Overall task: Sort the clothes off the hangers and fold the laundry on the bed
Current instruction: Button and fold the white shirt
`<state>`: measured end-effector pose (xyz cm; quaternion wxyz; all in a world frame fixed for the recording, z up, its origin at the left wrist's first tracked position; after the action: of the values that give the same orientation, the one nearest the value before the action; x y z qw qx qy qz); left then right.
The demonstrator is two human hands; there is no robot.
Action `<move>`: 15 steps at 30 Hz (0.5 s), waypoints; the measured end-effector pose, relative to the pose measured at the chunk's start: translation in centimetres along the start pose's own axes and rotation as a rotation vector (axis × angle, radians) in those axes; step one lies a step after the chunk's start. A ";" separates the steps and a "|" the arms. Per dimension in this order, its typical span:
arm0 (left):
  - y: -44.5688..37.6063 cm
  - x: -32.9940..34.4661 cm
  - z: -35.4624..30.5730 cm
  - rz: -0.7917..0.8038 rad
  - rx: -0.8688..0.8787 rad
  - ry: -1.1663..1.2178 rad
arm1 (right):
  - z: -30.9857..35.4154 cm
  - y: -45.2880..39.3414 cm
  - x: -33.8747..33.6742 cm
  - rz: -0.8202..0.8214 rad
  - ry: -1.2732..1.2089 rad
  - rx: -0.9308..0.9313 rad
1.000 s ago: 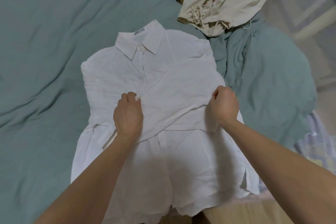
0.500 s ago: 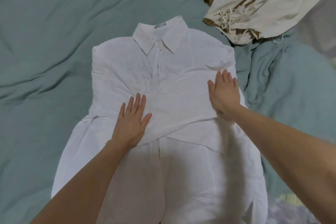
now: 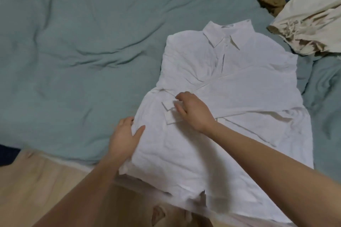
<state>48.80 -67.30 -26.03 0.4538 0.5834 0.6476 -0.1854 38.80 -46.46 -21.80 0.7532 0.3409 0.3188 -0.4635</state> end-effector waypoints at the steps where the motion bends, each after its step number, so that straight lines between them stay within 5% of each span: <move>1: 0.9 0.0 1.1 0.028 0.007 0.012 | 1.1 -0.6 1.1 0.020 0.004 0.035; 7: 3.5 0.2 5.1 0.114 0.029 0.064 | 5.1 -2.9 7.2 0.159 0.212 0.215; 11: 5.2 0.0 3.9 0.094 0.272 0.082 | 6.5 -3.4 9.6 0.125 0.248 0.359; 15: 7.3 0.1 2.3 0.126 0.498 0.135 | 6.1 -4.1 9.2 0.010 0.011 0.495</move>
<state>56.44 -67.20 -25.16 0.2626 0.7272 0.5733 -0.2711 39.38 -57.18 -26.55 0.6473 0.5190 0.1981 -0.5220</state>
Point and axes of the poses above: each hand's wrist, its own y-axis away from the middle knuckle, its own x-axis out of the palm, z = x × y, the point moved 5 cm from there along -y, towards the middle knuckle, and after that the axes turned 7 degrees about x, right-handed, at the moved point
